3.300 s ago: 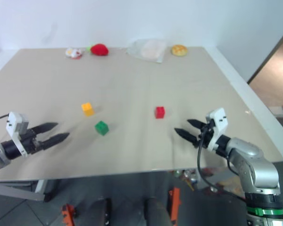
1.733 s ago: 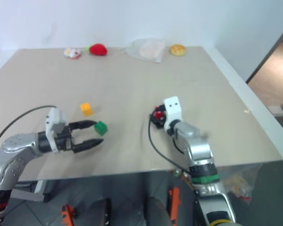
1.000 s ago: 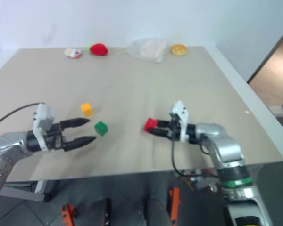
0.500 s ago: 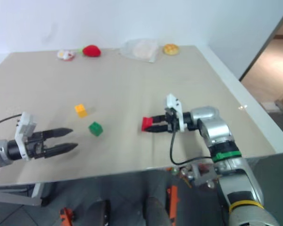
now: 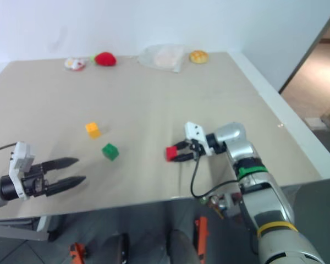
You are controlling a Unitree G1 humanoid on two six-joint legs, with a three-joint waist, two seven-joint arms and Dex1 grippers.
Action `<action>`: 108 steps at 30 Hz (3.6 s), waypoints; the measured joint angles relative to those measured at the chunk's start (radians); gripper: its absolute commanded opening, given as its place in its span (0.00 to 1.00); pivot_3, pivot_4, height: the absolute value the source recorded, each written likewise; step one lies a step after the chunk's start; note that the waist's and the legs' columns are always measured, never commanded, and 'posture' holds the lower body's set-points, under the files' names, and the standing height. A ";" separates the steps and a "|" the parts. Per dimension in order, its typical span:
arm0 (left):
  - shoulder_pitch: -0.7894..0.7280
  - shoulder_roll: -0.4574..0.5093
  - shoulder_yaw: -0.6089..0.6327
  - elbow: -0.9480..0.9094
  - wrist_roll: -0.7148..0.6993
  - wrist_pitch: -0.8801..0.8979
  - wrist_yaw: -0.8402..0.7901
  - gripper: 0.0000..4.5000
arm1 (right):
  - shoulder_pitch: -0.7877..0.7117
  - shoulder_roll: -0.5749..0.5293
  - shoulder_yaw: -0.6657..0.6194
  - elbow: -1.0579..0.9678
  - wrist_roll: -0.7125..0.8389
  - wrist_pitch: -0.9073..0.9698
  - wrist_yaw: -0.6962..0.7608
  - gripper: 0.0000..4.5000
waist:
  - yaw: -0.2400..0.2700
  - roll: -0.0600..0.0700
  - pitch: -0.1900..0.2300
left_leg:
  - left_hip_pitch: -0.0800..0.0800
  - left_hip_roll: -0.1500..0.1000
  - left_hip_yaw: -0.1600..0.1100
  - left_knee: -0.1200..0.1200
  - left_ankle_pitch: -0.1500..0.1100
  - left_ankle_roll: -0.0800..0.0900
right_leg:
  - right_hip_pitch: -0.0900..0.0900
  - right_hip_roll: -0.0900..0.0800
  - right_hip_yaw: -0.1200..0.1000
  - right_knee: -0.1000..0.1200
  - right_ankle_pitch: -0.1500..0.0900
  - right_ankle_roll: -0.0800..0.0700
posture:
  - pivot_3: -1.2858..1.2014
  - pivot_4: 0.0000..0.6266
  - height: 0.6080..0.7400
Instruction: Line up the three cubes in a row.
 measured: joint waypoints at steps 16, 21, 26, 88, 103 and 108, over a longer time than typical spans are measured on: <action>-0.017 -0.012 -0.001 -0.004 -0.014 0.004 0.024 0.97 | -0.025 0.045 -0.018 0.059 0.001 0.001 0.012 0.28 | 0.000 0.000 0.000 | 0.001 0.000 0.000 0.000 0.000 0.000 | 0.000 0.001 0.001 0.001 0.000 0.000 | 0.52 0.24 1.00; -0.018 -0.017 -0.001 -0.007 -0.021 0.005 0.030 0.97 | -0.024 0.057 -0.016 0.081 -0.010 0.000 0.015 0.51 | 0.000 0.000 0.000 | 0.001 0.000 0.000 0.000 0.000 0.000 | 0.000 0.001 0.001 0.001 0.000 0.000 | 0.52 0.24 1.00; -0.018 -0.032 -0.014 -0.012 -0.023 0.004 0.044 0.97 | -0.024 0.067 -0.014 0.115 -0.034 -0.001 -0.001 0.88 | 0.000 0.000 0.000 | 0.001 0.000 0.000 0.000 0.000 0.000 | 0.000 0.001 0.001 0.001 0.000 0.000 | 0.52 0.24 1.00; -0.857 -0.436 -0.644 0.902 0.604 -0.629 -0.161 0.30 | 0.624 -0.282 -0.486 -1.193 0.557 0.752 -0.513 1.00 | 0.004 0.000 0.000 | 0.002 -0.008 -0.001 0.006 -0.001 0.001 | 0.001 0.004 0.018 0.001 0.005 0.008 | 0.52 0.24 1.00; -1.009 -0.476 -0.590 1.266 0.636 -0.823 -0.333 0.30 | 0.770 -0.304 -0.598 -1.322 0.610 0.796 -0.609 1.00 | -0.004 0.000 0.000 | 0.003 -0.013 -0.004 0.007 -0.002 0.002 | 0.001 0.004 0.023 0.000 0.006 0.010 | 0.52 0.24 1.00; -0.972 -0.453 -0.546 1.254 0.618 -0.804 -0.362 0.30 | 0.766 -0.311 -0.598 -1.320 0.610 0.796 -0.608 1.00 | -0.004 0.000 0.000 | 0.003 -0.013 -0.004 0.007 -0.002 0.002 | 0.001 0.004 0.023 0.000 0.006 0.010 | 0.52 0.24 1.00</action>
